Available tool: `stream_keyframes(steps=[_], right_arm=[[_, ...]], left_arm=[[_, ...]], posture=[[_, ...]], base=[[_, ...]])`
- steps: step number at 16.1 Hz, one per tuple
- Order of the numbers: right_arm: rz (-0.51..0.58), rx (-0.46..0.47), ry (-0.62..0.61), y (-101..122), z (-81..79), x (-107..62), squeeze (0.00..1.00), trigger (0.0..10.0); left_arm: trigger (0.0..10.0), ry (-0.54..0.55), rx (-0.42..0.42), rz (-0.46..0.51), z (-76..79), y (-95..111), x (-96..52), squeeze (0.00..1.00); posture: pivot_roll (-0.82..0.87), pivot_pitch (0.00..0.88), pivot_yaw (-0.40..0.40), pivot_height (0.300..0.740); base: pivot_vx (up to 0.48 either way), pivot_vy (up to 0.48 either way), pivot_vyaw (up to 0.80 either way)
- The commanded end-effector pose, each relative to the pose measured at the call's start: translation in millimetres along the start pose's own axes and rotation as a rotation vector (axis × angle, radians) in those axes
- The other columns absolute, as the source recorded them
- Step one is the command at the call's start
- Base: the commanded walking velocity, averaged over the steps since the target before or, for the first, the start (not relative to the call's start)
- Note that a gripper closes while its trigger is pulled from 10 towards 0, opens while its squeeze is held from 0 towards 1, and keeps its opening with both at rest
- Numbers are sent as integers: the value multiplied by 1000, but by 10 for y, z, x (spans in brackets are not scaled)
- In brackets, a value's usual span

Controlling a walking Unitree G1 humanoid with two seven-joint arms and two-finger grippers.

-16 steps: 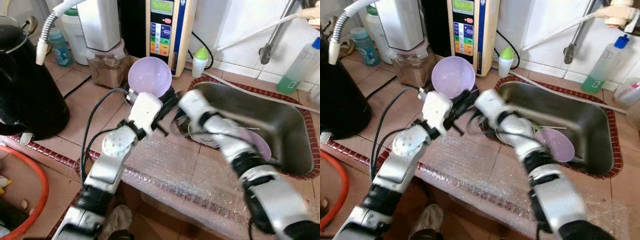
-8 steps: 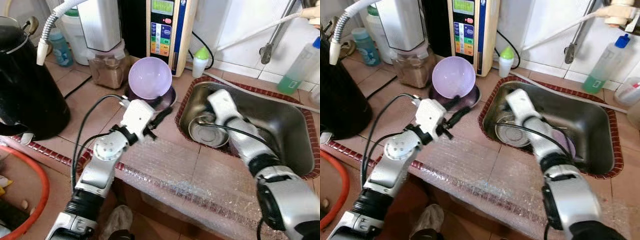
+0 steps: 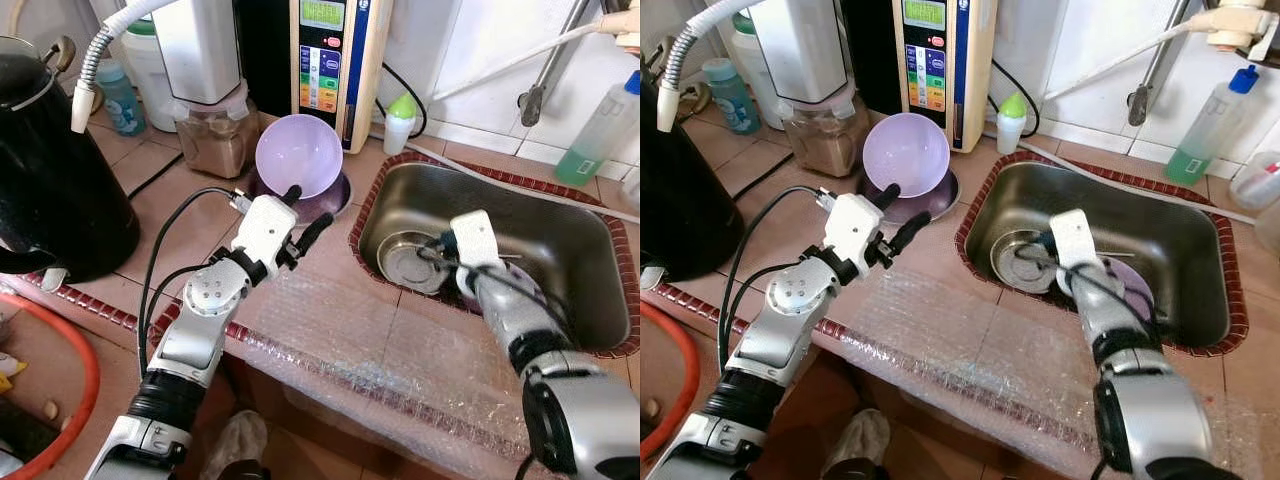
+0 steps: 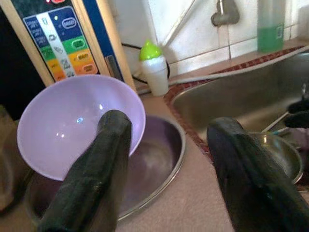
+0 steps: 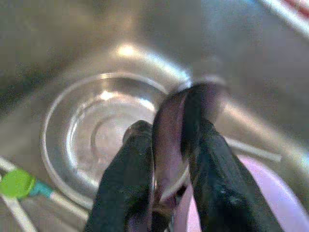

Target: Kitchen organization

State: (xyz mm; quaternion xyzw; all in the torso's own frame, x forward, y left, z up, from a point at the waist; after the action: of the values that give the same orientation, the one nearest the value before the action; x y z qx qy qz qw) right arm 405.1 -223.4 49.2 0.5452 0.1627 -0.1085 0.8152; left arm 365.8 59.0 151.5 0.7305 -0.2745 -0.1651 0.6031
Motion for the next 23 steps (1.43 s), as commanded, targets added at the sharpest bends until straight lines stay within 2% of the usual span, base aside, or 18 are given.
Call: stream_keyframes(steps=[1, 3, 4, 7, 8, 9, 10, 12, 14, 15, 16, 20, 23], right_arm=[[0, 26, -12, 11, 30, -1, 1000, 10000], [-17, 101, -20, -81, 31, -22, 1000, 10000], [10, 132, -15, -58, 17, -31, 1000, 10000], [92, 104, 21, 74, -115, -56, 1000, 10000], [107, 100, 36, 95, -164, -69, 1000, 10000], [150, 99, 98, 155, -360, -133, 1000, 10000], [181, 98, 149, 202, -521, -217, 1000, 10000], [206, 110, 214, 222, -748, -366, 1000, 10000], [199, 101, 240, 161, -869, -457, 922, 10000], [186, 101, 249, 129, -920, -519, 231, 10000], [176, 107, 259, 118, -966, -566, 0, 10000], [170, 96, 287, 171, -1038, -599, 0, 10000], [170, 82, 299, 239, -1050, -577, 0, 10000]], left_arm=[[10000, 12, 28, 17, -55, 66, 28, 1000], [10000, 39, 47, -5, -129, 29, 56, 1000], [10000, 52, 65, -19, -175, 14, 89, 1000], [10000, 144, 120, -128, -414, -137, 172, 1000], [10000, 162, 114, -148, -457, -169, 176, 663], [10000, 178, 83, -214, -527, -282, 210, 251], [10000, 168, 62, -264, -537, -375, 236, 0], [10000, 165, 26, -347, -559, -510, 260, 0], [10000, 147, 24, -401, -559, -574, 280, 0], [10000, 150, 18, -402, -582, -543, 318, 0], [10000, 147, 14, -398, -599, -502, 353, 0], [10000, 126, 4, -415, -637, -492, 340, 0], [10000, 89, 2, -431, -631, -523, 274, 0]], posture=[[49, 0, 31, 740], [40, 0, 36, 740], [35, 0, 38, 740], [26, 0, 42, 740], [12, 0, 47, 740], [-1, 0, 53, 740], [-10, 0, 57, 740], [-38, 0, 66, 740], [-55, 0, 75, 740], [-60, 0, 81, 740], [-60, 0, 85, 740], [-39, 0, 81, 740], [-20, 0, 67, 740]], base=[[0, 0, 0], [0, 0, 0], [0, 0, 0], [0, 0, 0], [0, 0, 0], [0, 0, 0], [0, 0, 0], [0, 0, 0], [0, 0, 0], [0, 0, 0], [0, 0, 0], [0, 0, 0], [0, 0, 0]])
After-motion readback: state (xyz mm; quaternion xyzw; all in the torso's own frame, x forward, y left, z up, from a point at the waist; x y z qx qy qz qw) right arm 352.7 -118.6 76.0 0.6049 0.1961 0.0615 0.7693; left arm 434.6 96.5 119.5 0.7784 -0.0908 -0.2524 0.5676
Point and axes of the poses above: a point about 5 cm out from each wrist's last joint towards the gripper, its own x axis pointing out of the wrist towards the gripper, its own y axis along the axis of the wrist's last joint, z = x × y, the point moved 6 cm from there along x, pointing out of the wrist towards the gripper, and after that the axes turned 5 degrees about -x, right-handed, at the moved point
